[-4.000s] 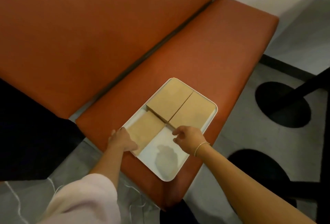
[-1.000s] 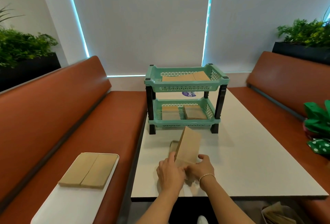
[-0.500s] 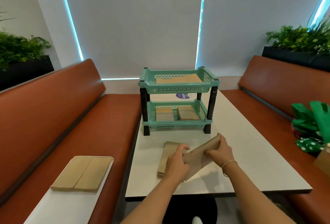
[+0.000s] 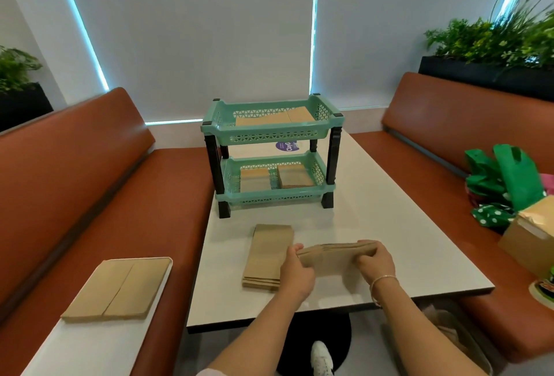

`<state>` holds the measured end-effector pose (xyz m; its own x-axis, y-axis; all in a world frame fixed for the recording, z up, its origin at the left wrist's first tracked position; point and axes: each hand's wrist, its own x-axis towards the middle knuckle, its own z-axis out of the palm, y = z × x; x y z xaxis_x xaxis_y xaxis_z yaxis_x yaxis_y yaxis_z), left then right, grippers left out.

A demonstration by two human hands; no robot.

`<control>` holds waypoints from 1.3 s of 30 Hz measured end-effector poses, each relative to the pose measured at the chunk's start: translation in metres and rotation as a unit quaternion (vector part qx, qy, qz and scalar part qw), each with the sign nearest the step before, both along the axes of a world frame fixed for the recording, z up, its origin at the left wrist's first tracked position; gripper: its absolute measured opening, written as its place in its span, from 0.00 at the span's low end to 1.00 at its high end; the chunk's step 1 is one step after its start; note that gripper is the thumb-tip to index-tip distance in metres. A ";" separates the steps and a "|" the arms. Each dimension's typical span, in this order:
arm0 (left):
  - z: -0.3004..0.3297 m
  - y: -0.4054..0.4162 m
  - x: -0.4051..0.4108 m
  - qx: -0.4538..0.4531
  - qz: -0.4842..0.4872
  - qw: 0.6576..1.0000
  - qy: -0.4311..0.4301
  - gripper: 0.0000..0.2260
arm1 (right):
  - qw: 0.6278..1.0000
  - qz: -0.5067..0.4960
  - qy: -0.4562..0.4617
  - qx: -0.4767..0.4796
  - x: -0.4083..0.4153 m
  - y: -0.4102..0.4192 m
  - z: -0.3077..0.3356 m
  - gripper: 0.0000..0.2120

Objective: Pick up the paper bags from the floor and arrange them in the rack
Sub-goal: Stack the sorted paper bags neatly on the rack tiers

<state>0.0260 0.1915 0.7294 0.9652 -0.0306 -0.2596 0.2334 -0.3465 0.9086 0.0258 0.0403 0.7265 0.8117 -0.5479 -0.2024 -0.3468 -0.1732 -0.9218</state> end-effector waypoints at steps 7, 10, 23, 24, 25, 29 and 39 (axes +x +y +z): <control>0.001 -0.007 0.008 0.011 0.013 1.000 -0.016 0.16 | 1.000 -0.030 -0.002 -0.006 0.010 -0.005 0.004 0.15; -0.003 -0.004 0.002 0.039 -0.023 0.999 -0.011 0.15 | 0.999 0.000 0.043 -0.033 0.006 -0.007 -0.004 0.18; 0.021 0.002 0.023 0.056 -0.065 0.993 -0.084 0.09 | 0.978 0.046 -0.145 -0.141 0.032 0.003 0.072 0.23; 0.019 0.001 0.022 0.038 -0.046 0.996 -0.068 0.10 | 0.985 0.042 -0.144 -0.090 0.032 0.004 0.071 0.31; 0.019 0.001 0.021 0.022 -0.031 0.998 -0.055 0.12 | 0.990 0.059 -0.118 -0.050 0.030 0.005 0.067 0.35; 0.026 -0.006 0.022 0.005 -0.024 0.998 -0.063 0.15 | 0.984 0.172 -0.028 -0.044 0.019 0.014 0.039 0.21; -0.003 -0.012 0.007 0.099 -0.039 0.994 -0.016 0.16 | 0.984 0.148 0.037 -0.089 0.004 0.030 -0.004 0.13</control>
